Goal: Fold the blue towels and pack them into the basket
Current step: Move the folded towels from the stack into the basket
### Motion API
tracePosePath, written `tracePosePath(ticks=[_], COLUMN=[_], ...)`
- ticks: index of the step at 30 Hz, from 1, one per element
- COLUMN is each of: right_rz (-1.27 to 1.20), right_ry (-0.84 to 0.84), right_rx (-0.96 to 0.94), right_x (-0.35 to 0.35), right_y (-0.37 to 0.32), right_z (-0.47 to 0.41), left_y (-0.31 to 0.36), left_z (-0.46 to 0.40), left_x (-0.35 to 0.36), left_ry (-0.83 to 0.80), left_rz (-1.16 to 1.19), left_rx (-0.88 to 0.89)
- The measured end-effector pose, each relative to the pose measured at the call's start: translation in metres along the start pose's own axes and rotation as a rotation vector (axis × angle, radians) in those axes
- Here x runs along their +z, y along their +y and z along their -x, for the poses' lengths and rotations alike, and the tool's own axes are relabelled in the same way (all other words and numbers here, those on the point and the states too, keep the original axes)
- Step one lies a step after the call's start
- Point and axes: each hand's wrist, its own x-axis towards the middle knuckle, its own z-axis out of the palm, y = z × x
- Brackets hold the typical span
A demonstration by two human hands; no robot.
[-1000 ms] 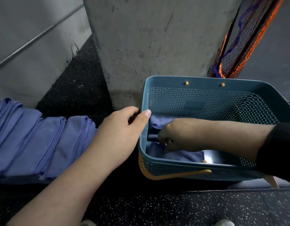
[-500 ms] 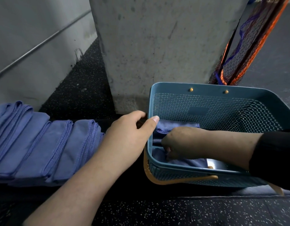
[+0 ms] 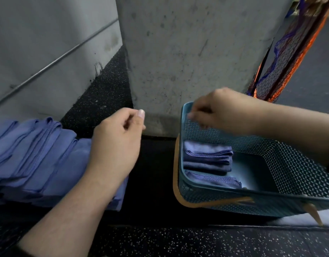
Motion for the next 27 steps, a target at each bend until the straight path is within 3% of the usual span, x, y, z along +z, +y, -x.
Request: tracePosePath(ticks=[3,7,13,21,27], right_rz=[-0.205,-0.359,-0.245,-0.097,-0.055], right_ry=[0.214,0.279,0.061,-0.402,-0.443], right_rx=[0.000,-0.052,-0.026,0.168,0.152], right_x=[-0.028,-0.032,0.036,0.113,0.122], right_y=[-0.037,-0.108,-0.175,-0.173,-0.166], right_z=[-0.007,-0.021,-0.056,-0.101,-0.113], left_y=[-0.014,-0.037,-0.063,-0.077,-0.075], left_z=[-0.008,-0.012,-0.005,0.004,0.003], left_x=[-0.036,-0.083,-0.124,-0.133,-0.136], left_ry=[0.141,0.263,0.240,0.014,0.006], left_rz=[0.003,-0.028,-0.138,-0.218,-0.149], left_rx=[-0.043,-0.087,-0.133,-0.129,-0.108])
